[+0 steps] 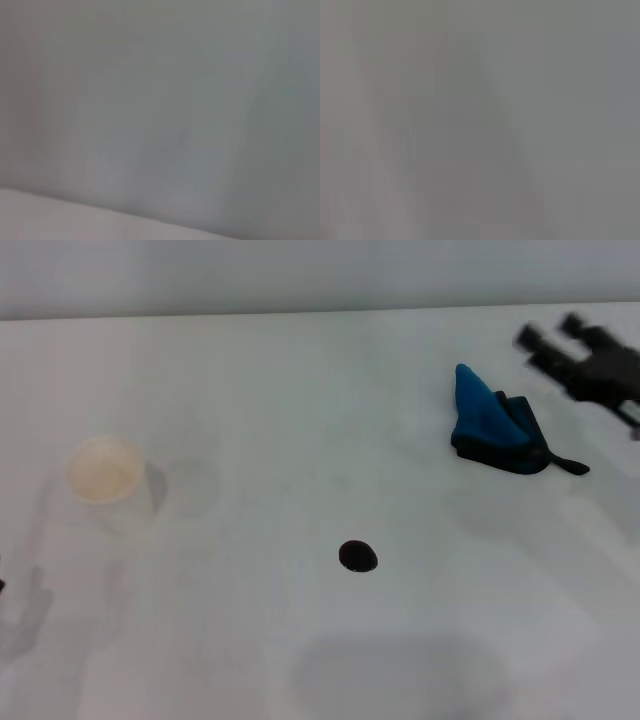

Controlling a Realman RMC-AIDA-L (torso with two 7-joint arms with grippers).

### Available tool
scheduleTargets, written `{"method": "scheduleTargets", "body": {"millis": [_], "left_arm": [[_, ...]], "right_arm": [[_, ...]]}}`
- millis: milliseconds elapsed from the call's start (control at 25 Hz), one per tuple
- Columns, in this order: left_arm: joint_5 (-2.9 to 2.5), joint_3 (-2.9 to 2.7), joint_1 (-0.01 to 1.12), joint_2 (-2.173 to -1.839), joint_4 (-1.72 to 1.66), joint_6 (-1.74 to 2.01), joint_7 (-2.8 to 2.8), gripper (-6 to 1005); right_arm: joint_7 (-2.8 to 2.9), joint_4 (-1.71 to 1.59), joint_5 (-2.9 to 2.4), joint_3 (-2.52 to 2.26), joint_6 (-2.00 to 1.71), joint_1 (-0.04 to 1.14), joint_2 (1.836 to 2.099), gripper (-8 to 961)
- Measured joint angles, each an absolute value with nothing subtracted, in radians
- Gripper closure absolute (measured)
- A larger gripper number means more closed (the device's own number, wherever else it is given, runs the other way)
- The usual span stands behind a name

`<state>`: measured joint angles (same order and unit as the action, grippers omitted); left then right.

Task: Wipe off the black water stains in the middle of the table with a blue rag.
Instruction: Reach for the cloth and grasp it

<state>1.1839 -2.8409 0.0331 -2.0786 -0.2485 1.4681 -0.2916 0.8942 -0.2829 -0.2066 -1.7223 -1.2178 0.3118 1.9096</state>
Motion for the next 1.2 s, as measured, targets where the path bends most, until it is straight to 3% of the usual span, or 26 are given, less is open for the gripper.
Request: {"method": "scheduleTargets", "body": {"millis": [200,320,640,960,1200], "left_arm": [[1.187,-2.841,0.056,-2.079,-0.181,1.467,-0.402,122],[1.187,-2.841,0.060,-2.079,-0.179,1.467,-0.406,122],[1.188,-2.841,0.067,-2.079,-0.178,1.468,-0.407,122],[1.188,-2.841,0.078,-2.075,-0.153,1.506,-0.406,122],[1.187,-2.841,0.097,-2.075,-0.152,1.511,-0.405,122]], "right_arm": [[1.245,-0.399,-0.597,-1.721,-1.170,0.395,1.824,99],[1.425,-0.453,-0.788,-1.714,-1.137,0.454,1.795,100],[1.766,-0.533,-1.144,-1.706,-1.033,0.605,1.766,104],[1.969,-0.557,-1.366,-1.704,-1.040,0.720,1.711,106],[2.176,-0.583,-1.643,-1.702,-1.052,0.805,1.701,107]]}}
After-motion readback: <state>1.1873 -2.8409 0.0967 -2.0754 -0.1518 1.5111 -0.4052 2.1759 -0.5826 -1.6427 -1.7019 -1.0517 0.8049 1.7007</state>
